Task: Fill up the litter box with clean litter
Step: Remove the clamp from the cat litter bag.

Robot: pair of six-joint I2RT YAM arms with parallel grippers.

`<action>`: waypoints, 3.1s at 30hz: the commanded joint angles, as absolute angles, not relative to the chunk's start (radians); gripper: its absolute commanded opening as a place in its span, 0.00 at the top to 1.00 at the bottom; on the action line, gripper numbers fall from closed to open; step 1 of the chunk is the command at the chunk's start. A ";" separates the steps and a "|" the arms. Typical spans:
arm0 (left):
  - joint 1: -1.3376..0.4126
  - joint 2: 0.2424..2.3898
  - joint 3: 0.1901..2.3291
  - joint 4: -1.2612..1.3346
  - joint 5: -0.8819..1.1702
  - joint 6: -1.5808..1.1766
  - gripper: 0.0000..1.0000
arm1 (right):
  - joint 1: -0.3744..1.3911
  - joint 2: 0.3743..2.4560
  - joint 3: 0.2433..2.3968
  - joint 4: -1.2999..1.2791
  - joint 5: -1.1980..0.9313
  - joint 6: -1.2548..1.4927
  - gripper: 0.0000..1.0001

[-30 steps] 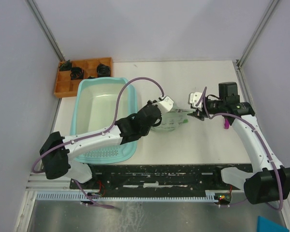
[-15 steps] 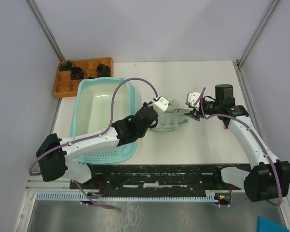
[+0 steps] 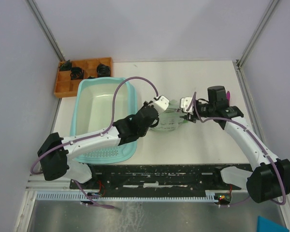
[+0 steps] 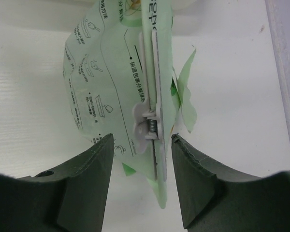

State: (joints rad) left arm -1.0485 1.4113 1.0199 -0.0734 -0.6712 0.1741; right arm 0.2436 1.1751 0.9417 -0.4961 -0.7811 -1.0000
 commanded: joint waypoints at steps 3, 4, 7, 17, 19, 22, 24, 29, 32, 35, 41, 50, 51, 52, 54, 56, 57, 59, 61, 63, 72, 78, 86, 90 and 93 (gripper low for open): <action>-1.045 1.439 1.043 -0.098 -0.634 0.127 0.97 | 0.282 1.154 0.919 -0.507 -0.727 -1.044 0.41; -1.045 1.439 1.042 -0.097 -0.632 0.126 0.97 | 0.287 1.155 0.914 -0.499 -0.717 -1.044 0.42; -1.045 1.436 1.039 -0.096 -0.627 0.123 0.97 | 0.290 1.158 0.910 -0.471 -0.698 -1.025 0.46; -1.044 1.431 1.029 -0.092 -0.617 0.118 0.97 | 0.291 1.164 0.918 -0.406 -0.653 -0.957 0.62; -1.045 1.431 1.028 -0.090 -0.614 0.116 0.97 | 0.291 1.163 0.914 -0.393 -0.642 -0.952 0.64; -1.045 1.430 1.029 -0.088 -0.610 0.115 0.97 | 0.290 1.162 0.910 -0.379 -0.637 -0.941 0.67; -1.045 1.429 1.029 -0.088 -0.609 0.114 0.97 | 0.291 1.161 0.911 -0.372 -0.638 -0.933 0.68; -1.045 1.426 1.025 -0.088 -0.607 0.108 0.97 | 0.291 1.160 0.915 -0.344 -0.632 -0.899 0.77; -1.045 1.424 1.022 -0.090 -0.605 0.105 0.97 | 0.291 1.162 0.923 -0.337 -0.620 -0.884 0.92; -1.045 1.424 1.017 -0.089 -0.605 0.104 0.97 | 0.291 1.161 0.929 -0.346 -0.618 -0.883 0.98; -1.045 1.425 1.020 -0.088 -0.602 0.104 0.97 | 0.291 1.158 0.946 -0.414 -0.660 -0.920 0.42; -1.045 1.445 1.035 -0.092 -0.586 0.099 0.97 | 0.291 1.158 0.955 -0.371 -0.629 -0.873 0.29; -1.044 1.445 1.036 -0.092 -0.585 0.098 0.97 | 0.292 1.160 0.955 -0.361 -0.629 -0.870 0.30; -1.045 1.444 1.037 -0.091 -0.584 0.097 0.97 | 0.291 1.165 0.959 -0.352 -0.630 -0.860 0.32; -1.045 1.442 1.037 -0.092 -0.584 0.095 0.97 | 0.294 1.170 0.965 -0.334 -0.631 -0.844 0.38; -1.045 1.439 1.039 -0.094 -0.584 0.092 0.97 | 0.297 1.173 0.970 -0.318 -0.631 -0.831 0.42; -1.045 1.437 1.039 -0.095 -0.583 0.091 0.97 | 0.298 1.175 0.973 -0.312 -0.632 -0.829 0.44; -1.045 1.432 1.036 -0.095 -0.583 0.089 0.97 | 0.299 1.180 0.979 -0.309 -0.634 -0.828 0.46; -1.045 1.429 1.035 -0.097 -0.583 0.089 0.97 | 0.302 1.184 0.987 -0.317 -0.642 -0.833 0.49; -1.045 1.426 1.034 -0.100 -0.583 0.087 0.97 | 0.305 1.186 0.992 -0.334 -0.648 -0.839 0.52; -1.045 1.412 1.025 -0.104 -0.580 0.079 0.97 | 0.312 1.183 0.979 -0.385 -0.667 -0.889 0.43; -1.044 1.408 1.016 -0.105 -0.580 0.072 0.97 | 0.326 1.193 0.975 -0.383 -0.655 -0.903 0.43; -1.045 1.405 1.012 -0.109 -0.580 0.074 0.97 | 0.345 1.199 0.960 -0.385 -0.629 -0.916 0.68; -1.045 1.405 1.011 -0.111 -0.580 0.076 0.97 | 0.346 1.184 0.943 -0.360 -0.605 -0.913 0.86; -1.043 1.406 1.012 -0.111 -0.580 0.077 0.97 | 0.347 1.179 0.941 -0.346 -0.580 -0.902 0.97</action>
